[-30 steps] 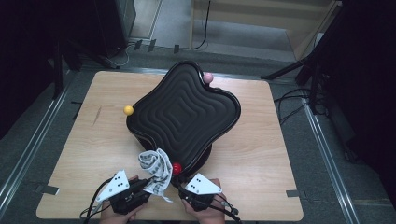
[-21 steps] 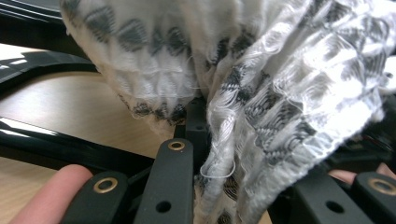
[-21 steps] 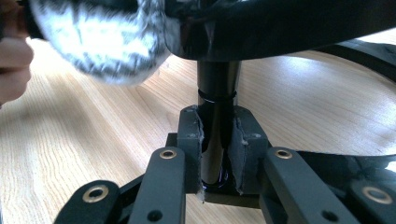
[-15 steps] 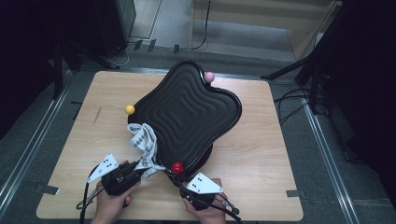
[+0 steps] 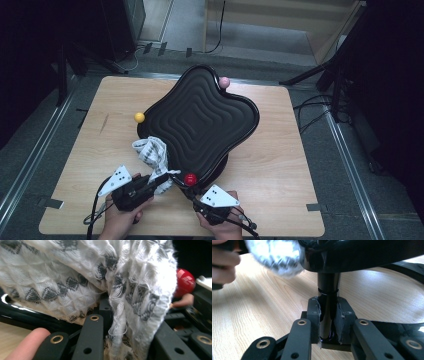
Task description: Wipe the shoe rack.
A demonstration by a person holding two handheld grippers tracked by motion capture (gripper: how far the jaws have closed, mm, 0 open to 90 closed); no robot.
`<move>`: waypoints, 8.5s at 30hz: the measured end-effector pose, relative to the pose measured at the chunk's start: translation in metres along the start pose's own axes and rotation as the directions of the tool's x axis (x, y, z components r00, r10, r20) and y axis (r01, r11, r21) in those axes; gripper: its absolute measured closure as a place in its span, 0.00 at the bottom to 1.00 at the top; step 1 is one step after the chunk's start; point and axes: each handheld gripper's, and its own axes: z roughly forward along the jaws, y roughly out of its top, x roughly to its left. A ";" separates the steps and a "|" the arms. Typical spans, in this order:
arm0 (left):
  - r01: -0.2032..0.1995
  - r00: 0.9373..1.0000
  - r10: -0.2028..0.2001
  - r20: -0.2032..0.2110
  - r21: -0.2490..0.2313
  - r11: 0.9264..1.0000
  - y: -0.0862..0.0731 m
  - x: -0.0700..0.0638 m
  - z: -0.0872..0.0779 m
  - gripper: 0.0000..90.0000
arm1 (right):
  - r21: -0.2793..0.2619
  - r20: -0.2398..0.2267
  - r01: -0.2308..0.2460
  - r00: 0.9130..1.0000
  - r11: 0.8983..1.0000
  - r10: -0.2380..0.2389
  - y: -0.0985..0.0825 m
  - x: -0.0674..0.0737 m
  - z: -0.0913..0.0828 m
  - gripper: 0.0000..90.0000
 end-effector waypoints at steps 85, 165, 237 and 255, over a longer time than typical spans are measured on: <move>0.207 0.944 -0.195 -0.265 0.017 0.978 0.014 0.099 0.004 0.87 | 0.001 -0.010 0.001 1.000 1.000 -0.001 0.001 0.000 0.001 0.85; 0.134 0.955 -0.077 -0.287 0.184 0.974 0.020 0.092 0.055 0.87 | 0.002 -0.004 -0.010 1.000 1.000 0.010 0.000 -0.003 0.001 0.84; 0.182 0.883 -0.101 -0.458 0.136 0.974 0.001 0.114 -0.011 0.83 | -0.053 0.333 -0.174 0.925 0.983 0.182 -0.022 -0.099 -0.071 0.80; 0.236 0.904 -0.176 -0.389 0.111 0.965 -0.003 0.117 -0.020 0.82 | -0.126 0.372 -0.198 0.899 0.972 0.231 -0.001 -0.059 -0.078 0.60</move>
